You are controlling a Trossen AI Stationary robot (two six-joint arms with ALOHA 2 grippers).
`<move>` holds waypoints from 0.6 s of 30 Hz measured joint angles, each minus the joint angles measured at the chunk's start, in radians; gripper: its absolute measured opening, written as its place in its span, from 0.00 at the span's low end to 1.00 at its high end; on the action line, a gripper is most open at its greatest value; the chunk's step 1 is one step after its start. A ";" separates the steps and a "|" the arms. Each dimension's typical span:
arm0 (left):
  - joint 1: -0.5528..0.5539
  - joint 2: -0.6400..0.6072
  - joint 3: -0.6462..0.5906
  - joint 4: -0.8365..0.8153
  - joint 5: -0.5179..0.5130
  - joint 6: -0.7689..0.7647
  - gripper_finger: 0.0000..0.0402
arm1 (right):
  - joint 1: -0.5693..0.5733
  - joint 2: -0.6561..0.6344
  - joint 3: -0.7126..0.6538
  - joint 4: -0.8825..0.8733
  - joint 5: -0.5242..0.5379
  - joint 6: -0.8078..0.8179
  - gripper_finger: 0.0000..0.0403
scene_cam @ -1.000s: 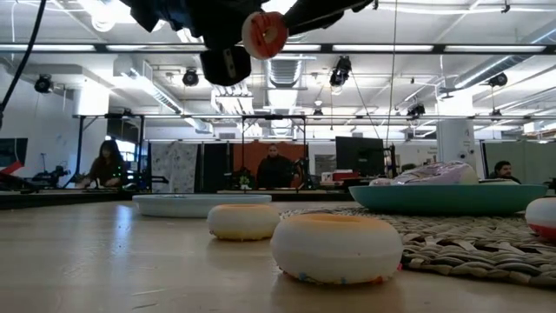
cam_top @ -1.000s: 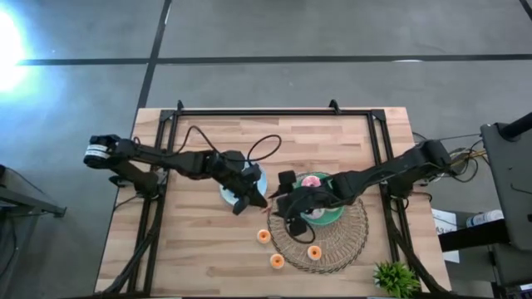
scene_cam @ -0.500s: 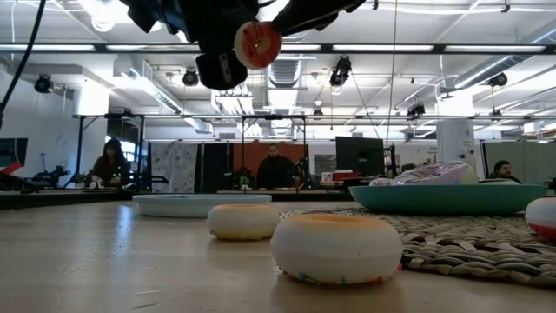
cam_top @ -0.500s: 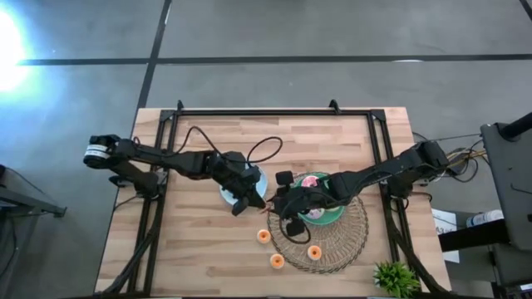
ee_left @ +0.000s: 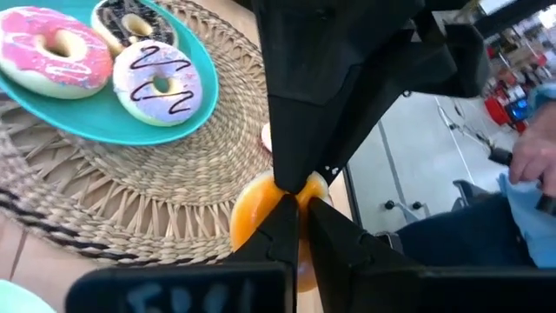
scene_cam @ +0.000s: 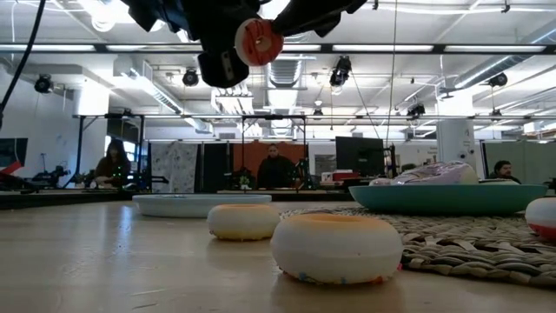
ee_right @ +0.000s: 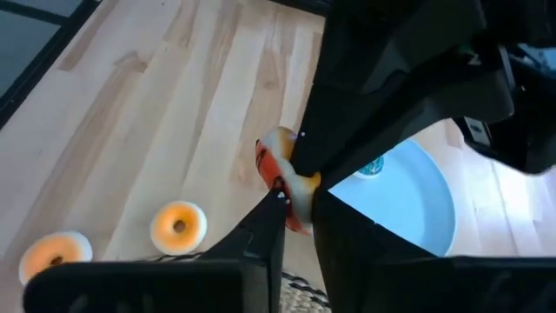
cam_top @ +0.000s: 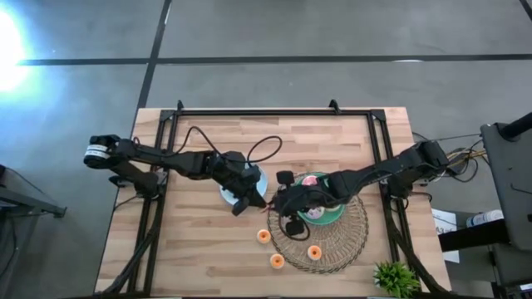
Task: Pick & Place donuts
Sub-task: Put the small orange donut onto the blue plate
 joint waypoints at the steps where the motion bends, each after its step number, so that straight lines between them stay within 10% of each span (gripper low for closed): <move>1: 0.000 0.000 0.000 -0.001 -0.011 -0.010 0.01 | -0.004 0.000 0.000 -0.001 -0.002 0.007 0.10; 12: -0.001 -0.054 0.000 -0.150 -0.212 -0.010 0.28 | -0.058 0.001 -0.016 -0.022 -0.088 0.169 0.02; 18: -0.116 -0.231 0.003 -0.345 -0.618 0.000 0.35 | -0.166 0.001 -0.063 0.000 -0.094 0.424 0.02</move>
